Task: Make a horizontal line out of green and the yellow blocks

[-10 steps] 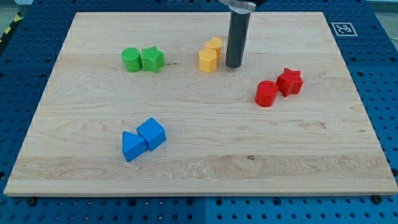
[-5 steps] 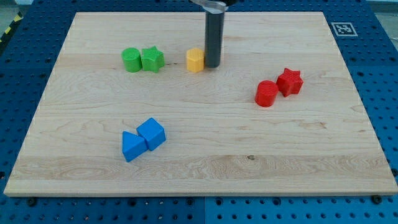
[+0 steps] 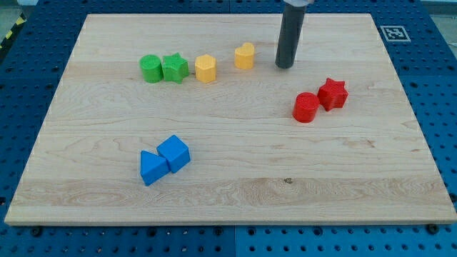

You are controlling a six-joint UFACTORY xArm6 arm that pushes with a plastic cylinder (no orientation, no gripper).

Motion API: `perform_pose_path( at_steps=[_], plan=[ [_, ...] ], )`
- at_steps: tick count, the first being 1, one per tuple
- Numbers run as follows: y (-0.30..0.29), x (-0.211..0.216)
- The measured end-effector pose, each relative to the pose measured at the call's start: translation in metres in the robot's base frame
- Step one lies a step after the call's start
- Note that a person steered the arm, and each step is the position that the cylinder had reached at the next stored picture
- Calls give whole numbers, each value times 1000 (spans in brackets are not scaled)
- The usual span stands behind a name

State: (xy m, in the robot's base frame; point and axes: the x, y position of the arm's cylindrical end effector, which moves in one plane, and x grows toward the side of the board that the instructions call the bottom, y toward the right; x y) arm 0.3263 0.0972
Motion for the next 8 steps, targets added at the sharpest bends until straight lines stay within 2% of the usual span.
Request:
perform_pose_path(
  at_steps=[1, 3, 5, 6, 8],
  plan=[
    [-15, -28],
    [-69, -33],
    [-74, -33],
    [-97, -56],
    [-104, -31]
  ],
)
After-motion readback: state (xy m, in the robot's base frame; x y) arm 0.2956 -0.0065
